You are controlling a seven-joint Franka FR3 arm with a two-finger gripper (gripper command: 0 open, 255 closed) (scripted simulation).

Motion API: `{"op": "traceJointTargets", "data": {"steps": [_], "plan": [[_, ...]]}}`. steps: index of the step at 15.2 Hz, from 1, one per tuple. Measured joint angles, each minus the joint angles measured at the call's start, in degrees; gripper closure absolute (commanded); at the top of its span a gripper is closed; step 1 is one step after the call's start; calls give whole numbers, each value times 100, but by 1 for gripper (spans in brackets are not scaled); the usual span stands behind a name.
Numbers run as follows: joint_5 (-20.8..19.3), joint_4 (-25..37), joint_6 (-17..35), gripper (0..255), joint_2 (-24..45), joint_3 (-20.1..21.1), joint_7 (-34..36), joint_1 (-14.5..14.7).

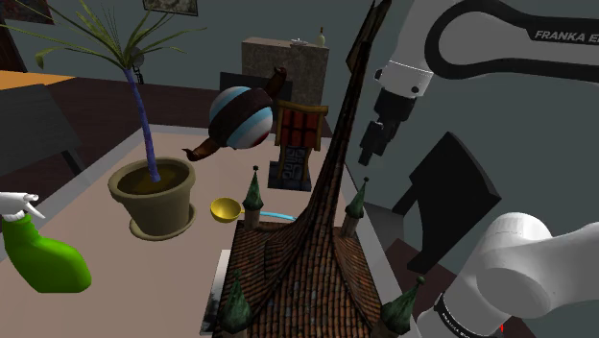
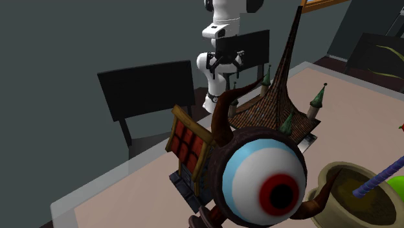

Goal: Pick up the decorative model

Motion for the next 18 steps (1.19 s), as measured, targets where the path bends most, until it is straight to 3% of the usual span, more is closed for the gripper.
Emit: {"op": "traceJointTargets", "data": {"steps": [3,7,18], "plan": [[-68,199,17,0,271,-109,-191,-6],[-253,1000,-94,0,1133,-456,-805,-15],[-323,3993,-887,0,3823,-1168,-2518,-3]]}}
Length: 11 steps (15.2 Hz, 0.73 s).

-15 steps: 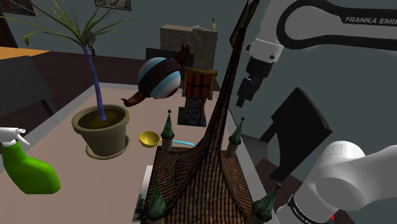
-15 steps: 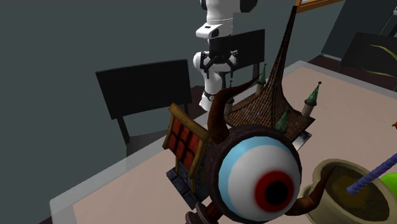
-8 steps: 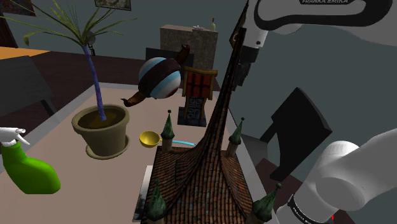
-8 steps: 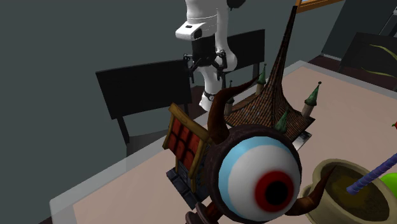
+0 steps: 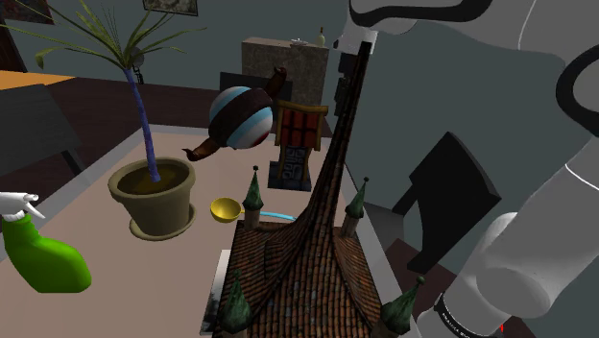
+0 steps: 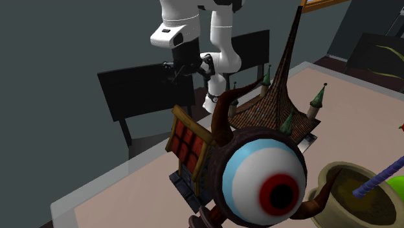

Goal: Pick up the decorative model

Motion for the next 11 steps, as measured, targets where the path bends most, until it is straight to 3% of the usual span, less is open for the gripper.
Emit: {"op": "traceJointTargets", "data": {"steps": [6,11], "plan": [[202,2328,-843,0,1744,-169,-788,-159],[199,2120,-597,0,1807,-174,-889,-173]]}}
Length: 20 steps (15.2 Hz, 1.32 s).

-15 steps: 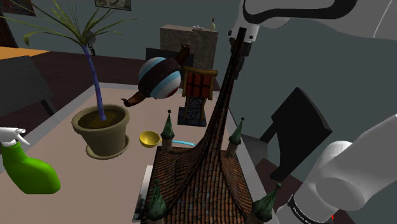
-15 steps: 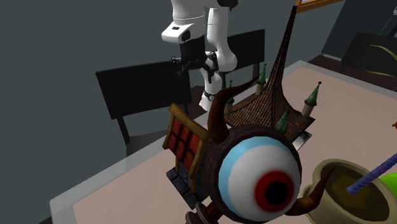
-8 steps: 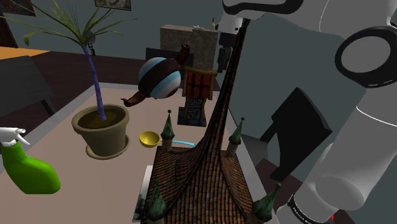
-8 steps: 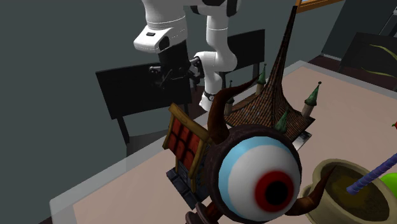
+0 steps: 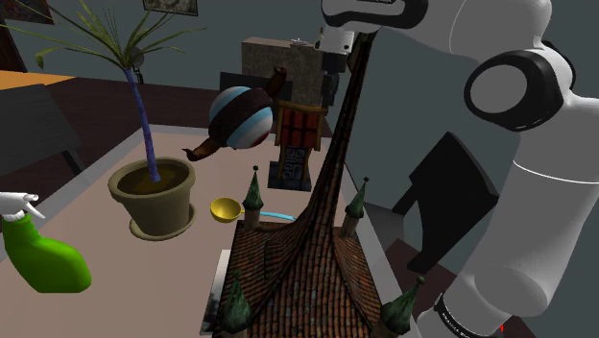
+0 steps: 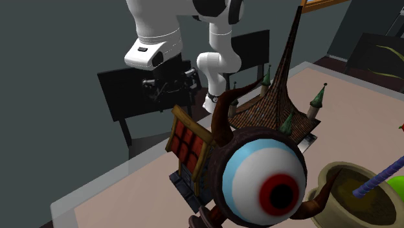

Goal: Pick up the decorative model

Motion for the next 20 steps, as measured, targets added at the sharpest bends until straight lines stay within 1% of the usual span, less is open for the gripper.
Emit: {"op": "traceJointTargets", "data": {"steps": [3,4,14,20], "plan": [[-19,-372,281,0,-89,5,-8,17],[-19,-387,298,255,-88,5,-11,17],[-18,-410,318,255,-101,5,-15,17],[-3,96,-105,255,18,-7,-2,-9]]}}
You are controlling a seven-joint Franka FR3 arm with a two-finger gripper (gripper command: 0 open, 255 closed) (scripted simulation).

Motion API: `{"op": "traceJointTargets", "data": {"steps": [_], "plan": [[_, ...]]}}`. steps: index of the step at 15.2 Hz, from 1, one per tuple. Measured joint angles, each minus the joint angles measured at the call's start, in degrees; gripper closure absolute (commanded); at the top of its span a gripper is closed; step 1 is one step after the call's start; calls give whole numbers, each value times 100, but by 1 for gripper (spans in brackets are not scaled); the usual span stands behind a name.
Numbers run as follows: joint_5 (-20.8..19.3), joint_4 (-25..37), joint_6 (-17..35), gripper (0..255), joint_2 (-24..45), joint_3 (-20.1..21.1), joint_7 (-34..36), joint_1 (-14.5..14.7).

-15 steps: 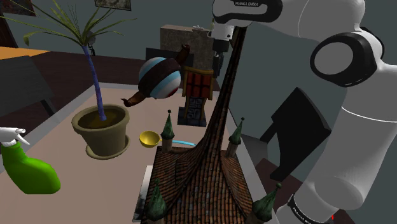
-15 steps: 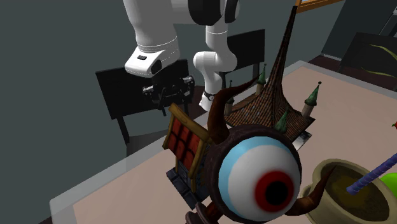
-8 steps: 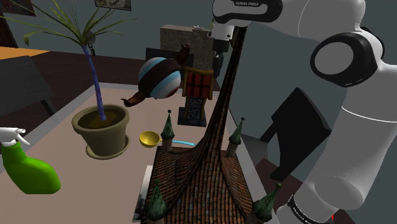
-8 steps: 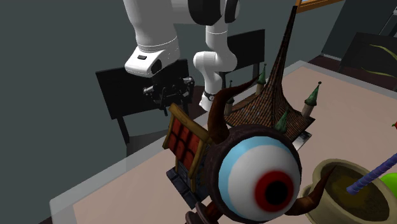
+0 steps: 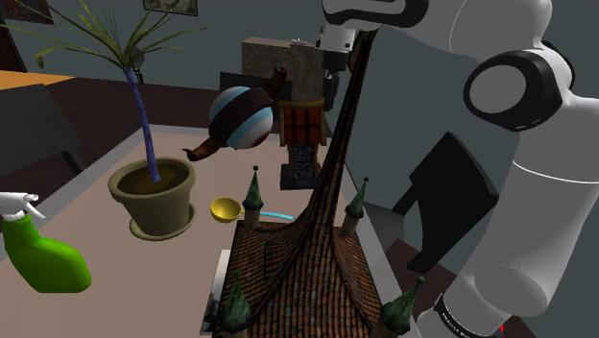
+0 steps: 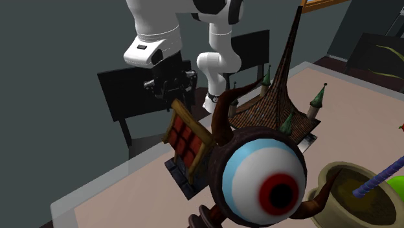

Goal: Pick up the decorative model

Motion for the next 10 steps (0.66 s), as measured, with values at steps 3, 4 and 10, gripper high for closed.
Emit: {"op": "traceJointTargets", "data": {"steps": [3,4,10], "plan": [[30,441,-297,255,145,-7,6,-26],[38,610,-411,255,196,-14,10,-39],[101,1536,-1025,255,510,-46,3,-129]]}}
